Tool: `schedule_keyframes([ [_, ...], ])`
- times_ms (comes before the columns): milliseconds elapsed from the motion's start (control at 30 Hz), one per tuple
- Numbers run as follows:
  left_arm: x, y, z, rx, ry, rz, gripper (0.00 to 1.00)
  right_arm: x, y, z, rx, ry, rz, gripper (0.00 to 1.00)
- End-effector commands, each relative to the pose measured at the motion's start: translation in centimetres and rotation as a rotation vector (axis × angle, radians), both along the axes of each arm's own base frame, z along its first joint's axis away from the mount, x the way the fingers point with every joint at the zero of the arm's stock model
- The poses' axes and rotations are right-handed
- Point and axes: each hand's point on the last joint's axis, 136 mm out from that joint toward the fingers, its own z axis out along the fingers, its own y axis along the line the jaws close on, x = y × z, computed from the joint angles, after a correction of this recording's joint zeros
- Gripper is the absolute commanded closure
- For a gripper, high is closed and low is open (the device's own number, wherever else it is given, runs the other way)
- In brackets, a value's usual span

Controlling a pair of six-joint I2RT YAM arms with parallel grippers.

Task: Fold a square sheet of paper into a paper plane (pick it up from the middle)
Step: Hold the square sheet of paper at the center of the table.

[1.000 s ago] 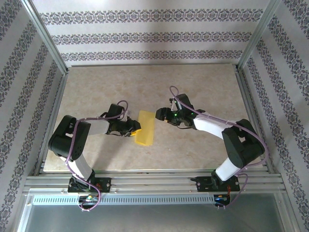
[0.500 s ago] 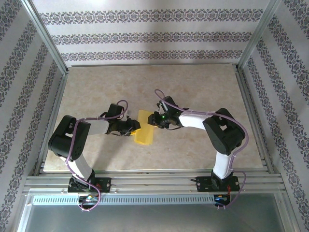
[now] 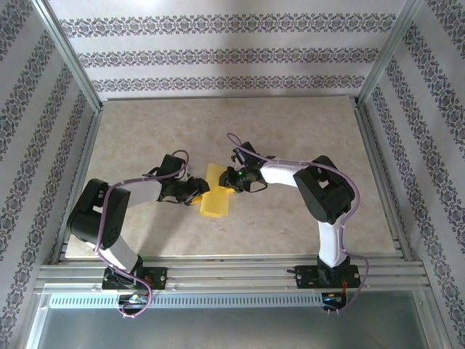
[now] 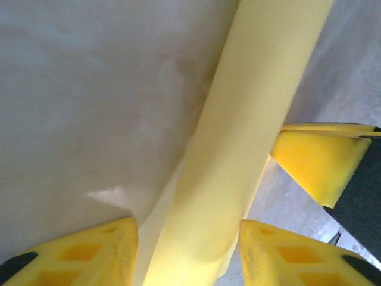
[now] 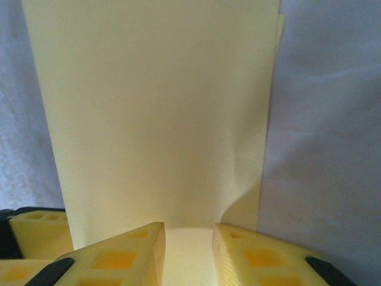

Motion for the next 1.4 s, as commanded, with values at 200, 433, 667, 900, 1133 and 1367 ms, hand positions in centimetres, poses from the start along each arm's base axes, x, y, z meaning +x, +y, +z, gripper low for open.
schedule_keyframes([
  [200,-0.9,1.8,2.1,0.253,-0.012,-0.121,0.35,-1.0,-0.6,-1.6,-0.081,0.036,0.046,0.69],
  [433,0.0,0.3,1.0,0.333,0.006,-0.183,0.34,-0.9,0.6,-0.4,-0.009,0.027,0.050,0.69],
  [667,0.3,-0.2,0.0,0.344,0.029,-0.197,0.37,-0.7,1.2,0.9,0.060,0.013,0.053,0.69],
  [900,0.3,-0.3,-0.5,0.359,0.033,-0.241,0.35,-0.5,1.4,2.8,0.122,-0.025,0.058,0.69],
  [1133,0.4,0.3,-0.7,0.398,0.031,-0.241,0.45,0.3,-0.6,4.4,0.132,-0.091,0.007,0.65],
  [1367,0.5,0.8,-1.3,0.424,0.048,-0.200,0.50,0.2,-1.7,4.1,0.110,-0.099,-0.012,0.64],
])
